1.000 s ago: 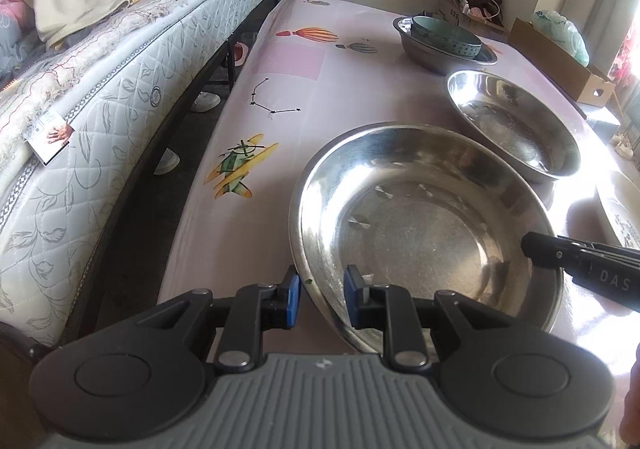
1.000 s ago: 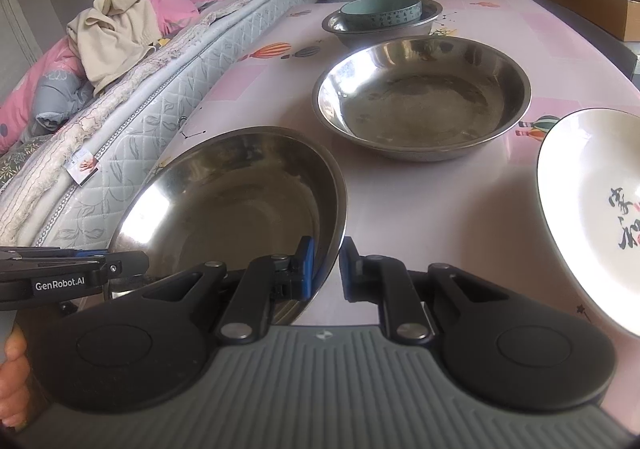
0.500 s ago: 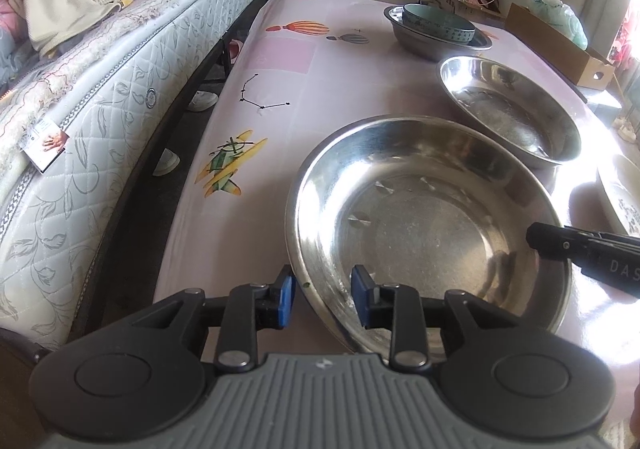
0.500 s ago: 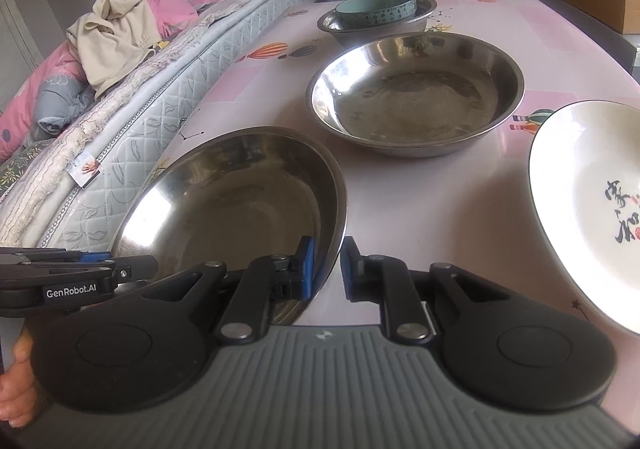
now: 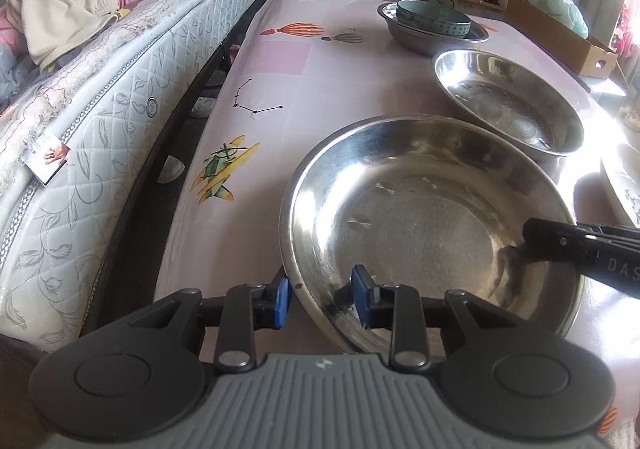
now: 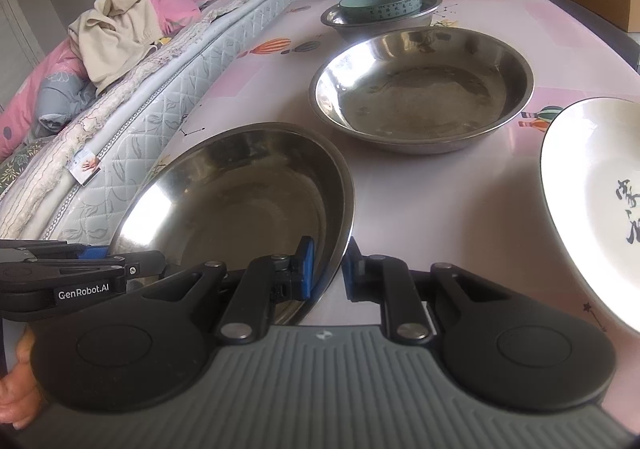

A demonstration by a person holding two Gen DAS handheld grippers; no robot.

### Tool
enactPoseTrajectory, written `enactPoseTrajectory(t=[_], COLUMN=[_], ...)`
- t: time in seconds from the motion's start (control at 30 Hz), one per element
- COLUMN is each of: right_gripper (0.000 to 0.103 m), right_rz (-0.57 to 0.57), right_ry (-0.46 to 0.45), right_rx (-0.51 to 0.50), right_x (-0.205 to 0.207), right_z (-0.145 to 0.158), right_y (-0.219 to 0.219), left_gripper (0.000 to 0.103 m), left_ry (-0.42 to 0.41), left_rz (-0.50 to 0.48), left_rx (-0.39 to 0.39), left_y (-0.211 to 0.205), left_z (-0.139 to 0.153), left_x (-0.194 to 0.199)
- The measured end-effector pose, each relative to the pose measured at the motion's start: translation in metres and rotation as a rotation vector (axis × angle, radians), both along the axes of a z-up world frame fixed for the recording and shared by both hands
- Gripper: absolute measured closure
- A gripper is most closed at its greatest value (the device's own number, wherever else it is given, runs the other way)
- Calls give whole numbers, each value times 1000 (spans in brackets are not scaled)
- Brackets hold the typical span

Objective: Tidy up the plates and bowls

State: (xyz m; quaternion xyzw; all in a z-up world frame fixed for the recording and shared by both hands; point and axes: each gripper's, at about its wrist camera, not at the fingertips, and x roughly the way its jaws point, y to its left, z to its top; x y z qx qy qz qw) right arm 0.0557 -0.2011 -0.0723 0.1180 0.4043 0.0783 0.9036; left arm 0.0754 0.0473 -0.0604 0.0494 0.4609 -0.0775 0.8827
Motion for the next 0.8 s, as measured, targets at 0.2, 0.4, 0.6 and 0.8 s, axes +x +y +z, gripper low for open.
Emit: enactPoseTrajectory(t=[0.2,0.4,0.6,0.8], right_gripper=[88,88,87,87], right_rz=[-15,-19,-11,-1], right_ry=[-3,2,-12,-34], right_rx=[-18,-13,-22,-45], right_x=[-2,-3,-5,-7], right_z=[0,-5,0,4], right_y=[-3,-6,-3,-1], left_gripper=[70,70,69,70], left_ry=[5,3,-3,1], left_rz=[-13,-6,-2,-12], left_rx=[8,19,21,13], left_y=[-7,-9,-10,-13], left_z=[-4,-4,0,1], left_x=[0,1,-2,-4])
